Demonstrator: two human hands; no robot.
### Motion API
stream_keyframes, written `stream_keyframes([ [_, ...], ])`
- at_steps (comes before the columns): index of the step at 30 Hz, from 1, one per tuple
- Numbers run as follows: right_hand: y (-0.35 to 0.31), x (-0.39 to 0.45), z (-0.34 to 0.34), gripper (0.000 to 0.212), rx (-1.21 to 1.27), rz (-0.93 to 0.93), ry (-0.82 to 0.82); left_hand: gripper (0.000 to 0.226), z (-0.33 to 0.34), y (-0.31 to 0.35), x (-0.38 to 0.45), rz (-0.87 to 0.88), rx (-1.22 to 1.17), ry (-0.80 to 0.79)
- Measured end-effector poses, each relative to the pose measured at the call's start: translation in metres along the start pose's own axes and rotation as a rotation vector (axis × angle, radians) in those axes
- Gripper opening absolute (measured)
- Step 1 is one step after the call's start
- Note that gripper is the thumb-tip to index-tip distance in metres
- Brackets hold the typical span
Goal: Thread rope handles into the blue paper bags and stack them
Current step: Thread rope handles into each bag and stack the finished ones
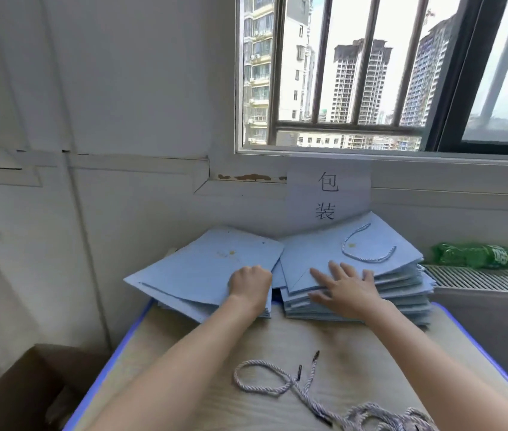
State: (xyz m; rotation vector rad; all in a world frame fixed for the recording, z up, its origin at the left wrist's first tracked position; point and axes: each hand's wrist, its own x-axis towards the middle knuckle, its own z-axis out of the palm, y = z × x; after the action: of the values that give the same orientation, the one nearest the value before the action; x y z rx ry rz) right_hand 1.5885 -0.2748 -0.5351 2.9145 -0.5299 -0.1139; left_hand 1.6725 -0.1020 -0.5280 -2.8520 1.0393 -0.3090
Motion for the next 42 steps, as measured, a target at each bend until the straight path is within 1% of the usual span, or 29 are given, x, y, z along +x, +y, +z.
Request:
stream_keyframes([
  [4, 0.002, -0.002, -0.001, 0.063, 0.047, 0.004, -0.064, 0.028, -0.005, 0.005, 0.004, -0.013, -0.013, 0.030],
  [7, 0.003, -0.004, -0.015, 0.059, 0.093, 0.025, -0.122, 0.026, -0.024, -0.010, -0.007, -0.052, -0.036, 0.141],
  [8, 0.002, -0.006, -0.021, 0.056, 0.120, 0.029, -0.104, 0.026, -0.030, -0.017, -0.013, -0.059, -0.039, 0.191],
  [9, -0.002, -0.010, -0.029, 0.053, 0.161, 0.027, -0.048, 0.025, -0.036, -0.024, -0.020, -0.055, -0.047, 0.234],
  [10, -0.004, -0.012, -0.034, 0.051, 0.238, 0.030, 0.042, 0.023, -0.041, -0.030, -0.027, -0.037, -0.065, 0.278],
  [11, -0.009, -0.016, -0.040, 0.050, 0.381, 0.039, 0.140, 0.021, -0.044, -0.037, -0.036, -0.007, -0.095, 0.336],
  [12, -0.014, -0.021, -0.045, 0.053, 0.603, 0.048, 0.208, 0.021, -0.043, -0.044, -0.046, 0.054, -0.164, 0.422],
  [13, -0.019, -0.026, -0.048, 0.061, 0.932, 0.047, 0.229, 0.026, -0.042, -0.050, -0.056, 0.151, -0.251, 0.508],
  [14, -0.022, -0.030, -0.051, 0.069, 1.317, 0.035, 0.210, 0.030, -0.040, -0.055, -0.067, 0.260, -0.329, 0.556],
  [15, -0.024, -0.034, -0.053, 0.069, 1.670, 0.045, 0.194, 0.032, -0.038, -0.060, -0.079, 0.359, -0.380, 0.573],
  [16, -0.025, -0.039, -0.056, 0.062, 1.930, 0.064, 0.182, 0.031, -0.035, -0.063, -0.091, 0.446, -0.388, 0.558],
  [17, -0.025, -0.044, -0.058, 0.050, 2.068, 0.087, 0.176, 0.033, -0.032, -0.065, -0.101, 0.516, -0.381, 0.515],
  [18, -0.024, -0.048, -0.059, 0.039, 2.079, 0.121, 0.181, 0.038, -0.029, -0.066, -0.112, 0.546, -0.385, 0.452],
  [19, -0.023, -0.051, -0.057, 0.035, 2.023, 0.146, 0.170, 0.045, -0.029, -0.067, -0.120, 0.533, -0.412, 0.395],
  [21, -0.020, -0.056, -0.049, 0.046, 1.880, 0.151, 0.105, 0.056, -0.025, -0.070, -0.128, 0.442, -0.493, 0.313],
  [22, -0.019, -0.060, -0.045, 0.049, 1.797, 0.146, 0.047, 0.054, -0.022, -0.073, -0.128, 0.379, -0.520, 0.292],
  [24, -0.021, -0.073, -0.039, 0.044, 1.622, 0.077, -0.114, 0.040, -0.014, -0.081, -0.121, 0.229, -0.514, 0.265],
  [25, -0.022, -0.080, -0.037, 0.042, 1.565, 0.045, -0.179, 0.037, -0.010, -0.085, -0.116, 0.144, -0.507, 0.232],
  [27, -0.021, -0.089, -0.033, 0.038, 1.479, 0.045, -0.234, 0.039, 0.000, -0.091, -0.106, -0.003, -0.519, 0.147],
  [29, -0.015, -0.094, -0.030, 0.036, 1.436, 0.023, -0.299, 0.043, 0.010, -0.094, -0.097, -0.077, -0.556, 0.055],
  [32, -0.006, -0.103, -0.028, 0.035, 1.315, -0.026, -0.428, 0.043, 0.019, -0.093, -0.088, -0.106, -0.616, -0.064],
  [35, -0.002, -0.108, -0.025, 0.027, 1.243, -0.016, -0.456, 0.048, 0.024, -0.084, -0.079, -0.084, -0.577, -0.157],
  [37, -0.001, -0.110, -0.021, 0.027, 1.265, -0.004, -0.447, 0.051, 0.023, -0.074, -0.071, -0.065, -0.559, -0.208],
  [40, -0.010, -0.114, -0.021, 0.023, 1.351, -0.004, -0.475, 0.052, 0.015, -0.060, -0.058, -0.038, -0.567, -0.319],
  [42, -0.021, -0.116, -0.021, 0.019, 1.396, -0.012, -0.487, 0.053, 0.009, -0.056, -0.055, -0.040, -0.617, -0.328],
])
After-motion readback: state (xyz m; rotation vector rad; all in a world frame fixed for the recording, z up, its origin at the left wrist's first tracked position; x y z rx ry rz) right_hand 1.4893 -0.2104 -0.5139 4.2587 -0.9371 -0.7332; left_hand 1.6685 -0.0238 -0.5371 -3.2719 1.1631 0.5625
